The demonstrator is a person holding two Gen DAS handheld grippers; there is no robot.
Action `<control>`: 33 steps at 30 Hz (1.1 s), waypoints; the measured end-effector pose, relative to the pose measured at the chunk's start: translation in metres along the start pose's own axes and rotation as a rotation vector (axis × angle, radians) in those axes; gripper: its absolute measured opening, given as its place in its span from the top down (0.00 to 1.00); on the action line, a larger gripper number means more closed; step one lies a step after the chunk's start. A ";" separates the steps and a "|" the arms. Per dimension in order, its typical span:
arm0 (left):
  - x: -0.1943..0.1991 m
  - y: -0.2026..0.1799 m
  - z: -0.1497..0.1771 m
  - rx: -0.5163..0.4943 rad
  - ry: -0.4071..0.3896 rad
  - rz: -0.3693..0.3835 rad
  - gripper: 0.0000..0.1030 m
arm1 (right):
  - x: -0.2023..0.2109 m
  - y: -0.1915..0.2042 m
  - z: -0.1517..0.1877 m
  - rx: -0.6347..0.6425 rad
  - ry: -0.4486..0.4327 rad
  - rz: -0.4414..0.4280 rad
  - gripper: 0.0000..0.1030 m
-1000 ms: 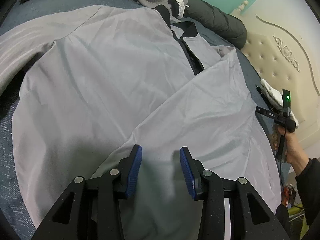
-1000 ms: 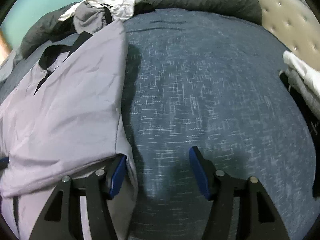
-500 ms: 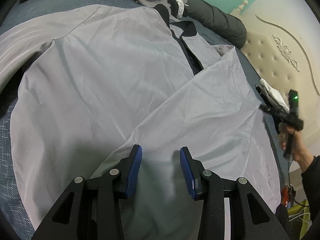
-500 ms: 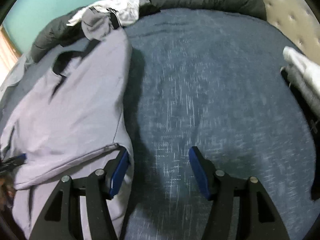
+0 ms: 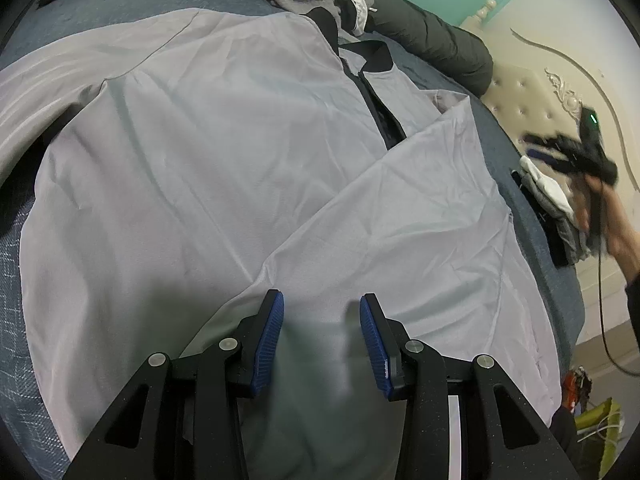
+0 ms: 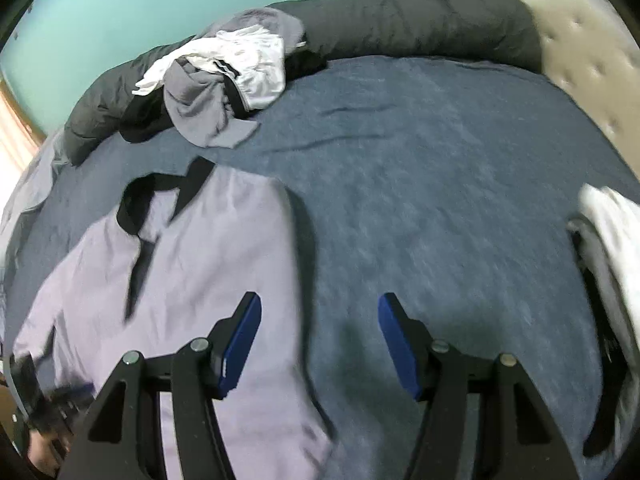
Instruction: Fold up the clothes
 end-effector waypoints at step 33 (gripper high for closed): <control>0.000 -0.003 0.003 -0.036 0.001 -0.007 0.58 | -0.162 -0.001 -0.076 0.012 0.144 0.339 0.98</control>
Point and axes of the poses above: each gripper's, at about its wrist camera, not at the fingertips, and x roughly against the way its jaws point, y to its left, z to its underside, the point moved 9 cm from there along -x, roughly the way its jaws point
